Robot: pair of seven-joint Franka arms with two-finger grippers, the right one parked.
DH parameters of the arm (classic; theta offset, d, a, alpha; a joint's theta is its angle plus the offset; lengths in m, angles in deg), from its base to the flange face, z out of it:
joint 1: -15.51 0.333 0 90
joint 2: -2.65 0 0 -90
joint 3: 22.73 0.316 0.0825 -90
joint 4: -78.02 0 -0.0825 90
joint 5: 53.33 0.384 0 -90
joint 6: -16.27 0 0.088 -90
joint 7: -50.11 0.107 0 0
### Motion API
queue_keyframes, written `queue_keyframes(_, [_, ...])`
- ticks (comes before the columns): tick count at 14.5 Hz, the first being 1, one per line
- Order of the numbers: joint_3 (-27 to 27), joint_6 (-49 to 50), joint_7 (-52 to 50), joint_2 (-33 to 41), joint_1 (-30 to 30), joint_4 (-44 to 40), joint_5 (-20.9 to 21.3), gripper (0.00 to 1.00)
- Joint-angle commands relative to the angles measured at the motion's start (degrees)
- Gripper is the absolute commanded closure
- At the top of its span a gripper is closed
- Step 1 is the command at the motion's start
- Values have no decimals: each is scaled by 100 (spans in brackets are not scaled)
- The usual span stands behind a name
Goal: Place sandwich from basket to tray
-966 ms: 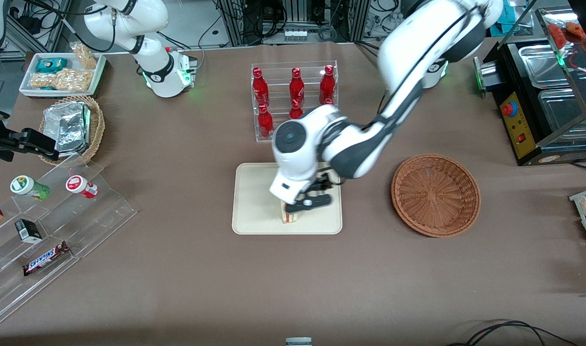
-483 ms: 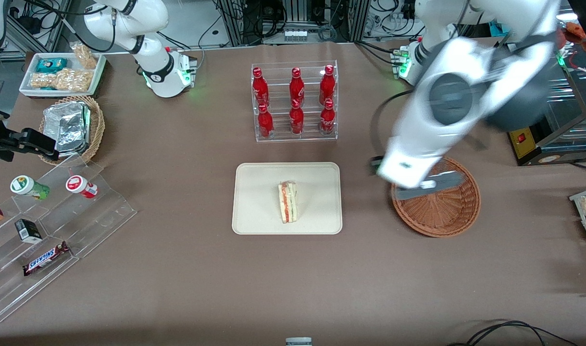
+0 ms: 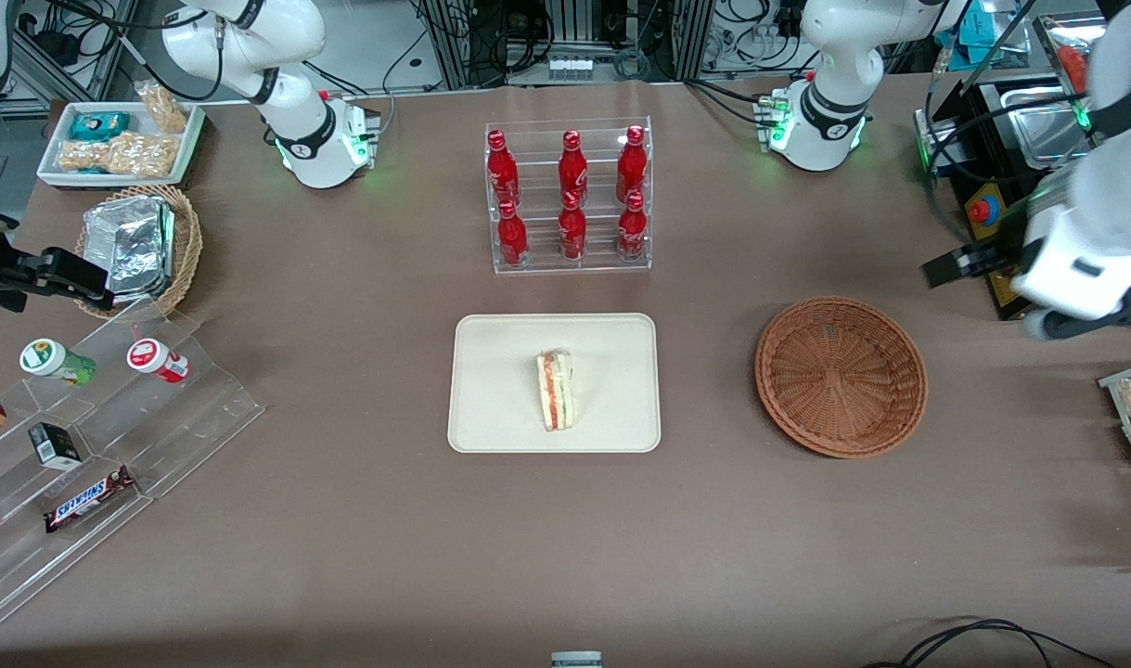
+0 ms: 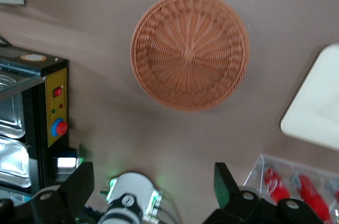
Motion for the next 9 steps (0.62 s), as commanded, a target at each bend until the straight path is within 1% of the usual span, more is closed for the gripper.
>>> queue_keyframes(1, [1152, 60, 721, 508, -828, 383, -458, 0])
queue_keyframes(4, [1145, 16, 1214, 641, -855, 401, -380, 0])
queue_keyframes(6, [1102, 51, 1251, 711, -847, 454, -363, 0])
queue_keyframes(7, [997, -2, 1251, 781, -847, 585, -310, 0])
queue_keyframes(9, [498, -247, 1154, 904, -855, 840, 268, 0])
